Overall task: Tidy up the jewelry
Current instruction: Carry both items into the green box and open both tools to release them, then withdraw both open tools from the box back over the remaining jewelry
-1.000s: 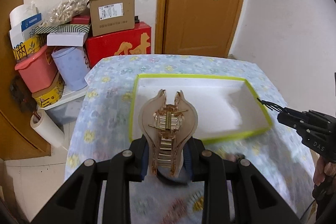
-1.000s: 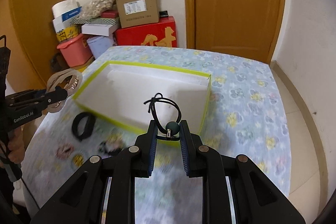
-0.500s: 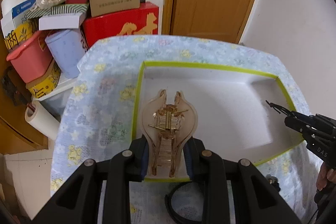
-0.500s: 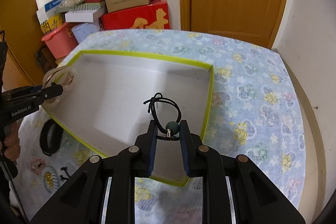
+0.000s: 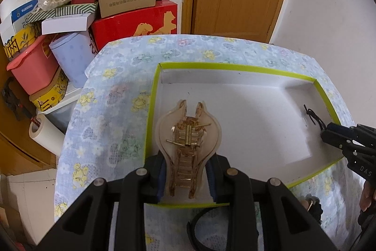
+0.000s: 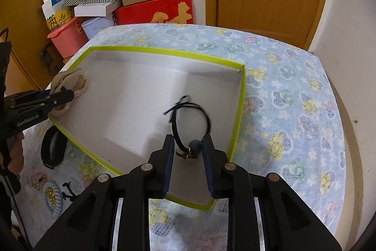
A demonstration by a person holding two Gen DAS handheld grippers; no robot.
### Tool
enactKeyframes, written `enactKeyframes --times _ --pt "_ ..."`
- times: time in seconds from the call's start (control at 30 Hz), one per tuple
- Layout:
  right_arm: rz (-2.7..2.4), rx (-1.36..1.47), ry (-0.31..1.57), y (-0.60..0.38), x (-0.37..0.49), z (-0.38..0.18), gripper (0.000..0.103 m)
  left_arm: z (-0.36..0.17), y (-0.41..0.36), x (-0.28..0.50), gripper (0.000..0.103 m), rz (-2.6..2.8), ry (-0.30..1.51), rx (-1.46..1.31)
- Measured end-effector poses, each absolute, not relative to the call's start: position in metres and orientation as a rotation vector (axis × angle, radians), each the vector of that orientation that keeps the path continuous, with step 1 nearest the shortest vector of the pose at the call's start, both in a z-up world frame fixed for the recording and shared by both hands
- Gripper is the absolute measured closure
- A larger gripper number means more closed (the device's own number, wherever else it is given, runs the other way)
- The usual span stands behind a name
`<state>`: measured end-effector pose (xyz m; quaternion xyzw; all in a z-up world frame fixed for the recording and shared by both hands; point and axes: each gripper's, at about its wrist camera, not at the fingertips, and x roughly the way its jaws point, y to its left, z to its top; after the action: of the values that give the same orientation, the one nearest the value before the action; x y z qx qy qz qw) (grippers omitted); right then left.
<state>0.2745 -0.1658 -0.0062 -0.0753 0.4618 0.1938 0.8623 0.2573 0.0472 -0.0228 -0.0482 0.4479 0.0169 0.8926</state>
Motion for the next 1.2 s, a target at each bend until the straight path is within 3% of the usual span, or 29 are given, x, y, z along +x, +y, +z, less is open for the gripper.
enactKeyframes --times 0.17,0.5,1.2 --pt "0.41 -0.156 0.951 -0.165 0.266 0.001 0.061 -0.016 0.043 0.25 0.056 0.021 0.907 -0.098" --pt "0.42 -0.129 0.902 -0.172 0.234 0.019 0.061 -0.002 0.042 0.217 0.055 0.045 0.875 -0.097" --pt "0.479 -0.104 0.86 -0.189 0.08 0.039 0.061 0.03 0.017 0.072 0.055 0.031 0.81 -0.109"
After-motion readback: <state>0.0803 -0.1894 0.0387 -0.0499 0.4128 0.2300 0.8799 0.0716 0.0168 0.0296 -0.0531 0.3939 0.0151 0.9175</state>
